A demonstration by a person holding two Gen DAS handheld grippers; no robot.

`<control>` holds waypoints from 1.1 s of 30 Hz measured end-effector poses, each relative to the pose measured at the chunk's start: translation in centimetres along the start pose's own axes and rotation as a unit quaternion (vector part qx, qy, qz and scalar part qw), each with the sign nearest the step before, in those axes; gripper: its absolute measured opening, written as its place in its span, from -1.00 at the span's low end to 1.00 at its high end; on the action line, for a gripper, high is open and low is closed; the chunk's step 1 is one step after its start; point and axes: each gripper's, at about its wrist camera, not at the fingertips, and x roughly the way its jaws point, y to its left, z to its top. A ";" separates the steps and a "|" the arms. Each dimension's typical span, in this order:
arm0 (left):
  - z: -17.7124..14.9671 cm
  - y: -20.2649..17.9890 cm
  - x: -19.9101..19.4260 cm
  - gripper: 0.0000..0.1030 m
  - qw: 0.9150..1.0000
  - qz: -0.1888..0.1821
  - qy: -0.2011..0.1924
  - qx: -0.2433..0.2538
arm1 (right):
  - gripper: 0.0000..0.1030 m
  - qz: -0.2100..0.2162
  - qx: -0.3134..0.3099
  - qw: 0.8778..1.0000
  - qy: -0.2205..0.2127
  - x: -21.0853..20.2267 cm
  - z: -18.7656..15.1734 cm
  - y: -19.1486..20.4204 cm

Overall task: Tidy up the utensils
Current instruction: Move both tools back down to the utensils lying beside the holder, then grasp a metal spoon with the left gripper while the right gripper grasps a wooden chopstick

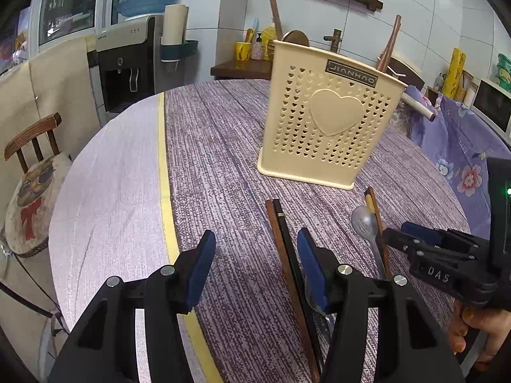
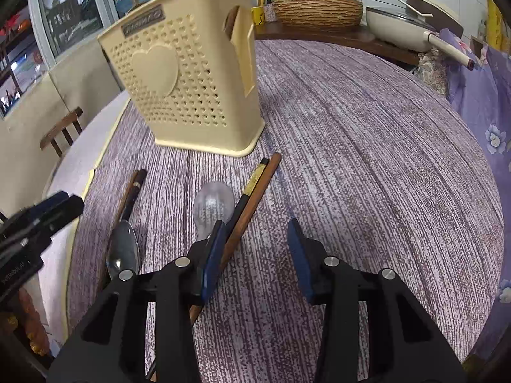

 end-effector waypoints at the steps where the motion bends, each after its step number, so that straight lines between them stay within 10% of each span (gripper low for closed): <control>1: 0.0 0.1 0.0 0.03 1.000 0.001 0.001 -0.001 | -0.21 0.000 0.001 1.000 -0.003 -0.1 -0.1 0.0; 33: -2.3 -5.2 1.1 0.09 0.996 -0.010 0.045 0.074 | -0.76 0.025 0.055 0.998 0.013 2.1 2.3 -1.6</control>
